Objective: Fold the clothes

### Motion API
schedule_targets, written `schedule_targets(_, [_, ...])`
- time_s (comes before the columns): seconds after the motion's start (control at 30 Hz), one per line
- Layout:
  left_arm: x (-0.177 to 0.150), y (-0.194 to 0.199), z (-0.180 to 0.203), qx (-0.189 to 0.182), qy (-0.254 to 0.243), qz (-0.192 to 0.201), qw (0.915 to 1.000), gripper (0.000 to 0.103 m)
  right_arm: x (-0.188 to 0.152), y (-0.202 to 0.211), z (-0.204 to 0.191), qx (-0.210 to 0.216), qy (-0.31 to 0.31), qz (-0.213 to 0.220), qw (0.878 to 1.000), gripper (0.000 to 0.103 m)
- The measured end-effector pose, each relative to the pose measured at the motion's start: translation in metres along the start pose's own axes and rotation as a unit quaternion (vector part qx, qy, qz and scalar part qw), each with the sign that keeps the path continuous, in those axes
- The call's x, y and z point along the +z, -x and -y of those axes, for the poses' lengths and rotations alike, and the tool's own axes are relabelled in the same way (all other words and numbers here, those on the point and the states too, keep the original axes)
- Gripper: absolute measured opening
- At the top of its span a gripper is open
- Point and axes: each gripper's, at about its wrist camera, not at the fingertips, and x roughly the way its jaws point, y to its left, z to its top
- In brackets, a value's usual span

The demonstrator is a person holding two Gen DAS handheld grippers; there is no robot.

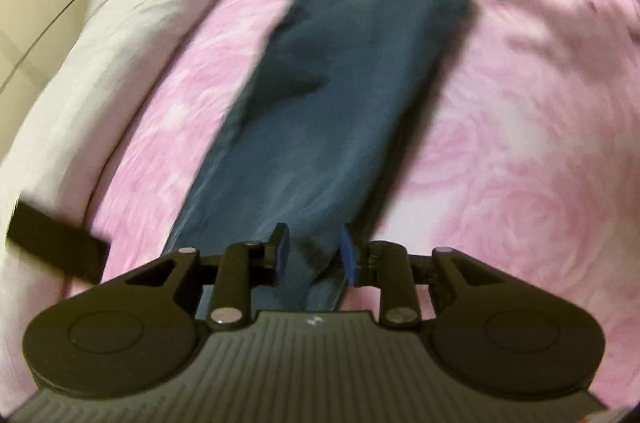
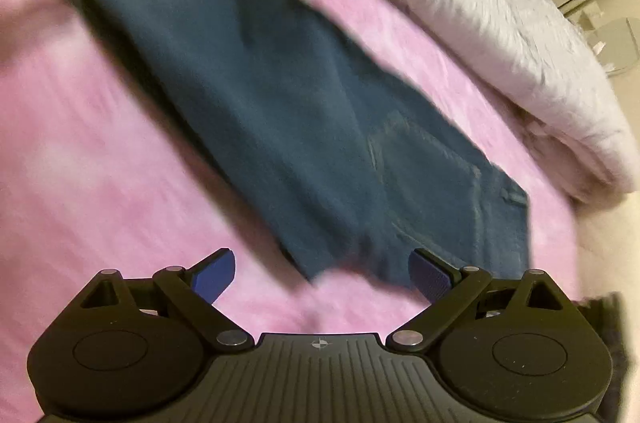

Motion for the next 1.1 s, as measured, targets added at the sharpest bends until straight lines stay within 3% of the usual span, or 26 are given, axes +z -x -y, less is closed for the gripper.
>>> schedule_targets(0.1, [-0.028,0.015,-0.042,0.030,0.074,-0.018,0.9967,0.031,0.030,0.008,0.023,0.035,0.002,0.085,0.996,0.096])
schedule_targets(0.2, [-0.071,0.025,-0.090,0.082,0.156,-0.063,0.9822,0.032,0.065,-0.019,0.042,0.089,0.035,0.109,0.990,0.096])
schedule_targets(0.27, [-0.103,0.030,-0.119,0.121,0.218,-0.097,0.9636,0.033,0.088,-0.041,0.049,0.126,0.063,0.113,0.983,0.095])
schedule_targets(0.33, [-0.137,0.034,-0.147,0.148,0.287,-0.124,0.9384,0.032,0.112,-0.065,0.051,0.143,0.096,0.113,0.979,0.095])
schedule_targets(0.4, [-0.165,0.036,-0.170,0.151,0.354,-0.132,0.9138,0.032,0.132,-0.089,0.052,0.155,0.121,0.107,0.975,0.080])
schedule_targets(0.43, [-0.176,0.034,-0.179,0.142,0.385,-0.131,0.9024,0.032,0.141,-0.102,0.052,0.158,0.132,0.099,0.974,0.069])
schedule_targets(0.47, [-0.185,0.030,-0.186,0.126,0.414,-0.126,0.8930,0.032,0.146,-0.114,0.051,0.160,0.146,0.092,0.972,0.066])
schedule_targets(0.53, [-0.199,0.020,-0.199,0.094,0.460,-0.117,0.8752,0.032,0.154,-0.128,0.047,0.175,0.170,0.087,0.966,0.066])
schedule_targets(0.57, [-0.204,0.014,-0.203,0.082,0.471,-0.117,0.8705,0.031,0.156,-0.134,0.045,0.180,0.182,0.083,0.963,0.066])
schedule_targets(0.67, [-0.210,0.002,-0.207,0.068,0.477,-0.114,0.8686,0.027,0.164,-0.151,0.040,0.189,0.200,0.069,0.959,0.066])
schedule_targets(0.7, [-0.210,0.000,-0.207,0.070,0.474,-0.114,0.8705,0.018,0.167,-0.155,0.040,0.194,0.198,0.063,0.959,0.066])
schedule_targets(0.73, [-0.211,0.000,-0.206,0.071,0.471,-0.112,0.8721,0.013,0.170,-0.160,0.040,0.199,0.196,0.058,0.959,0.055])
schedule_targets(0.77, [-0.213,0.004,-0.206,0.070,0.471,-0.106,0.8730,0.013,0.172,-0.164,0.039,0.206,0.197,0.048,0.957,0.035])
schedule_targets(0.83, [-0.215,0.014,-0.207,0.070,0.472,-0.091,0.8738,0.012,0.174,-0.165,0.038,0.215,0.204,0.034,0.955,0.020])
schedule_targets(0.97, [-0.213,0.038,-0.213,0.099,0.469,-0.061,0.8757,0.012,0.189,-0.156,0.041,0.197,0.200,0.057,0.958,0.019])
schedule_targets(1.1, [-0.216,0.023,-0.214,0.102,0.464,-0.091,0.8751,0.012,0.208,-0.174,0.045,0.167,0.176,0.079,0.967,0.019])
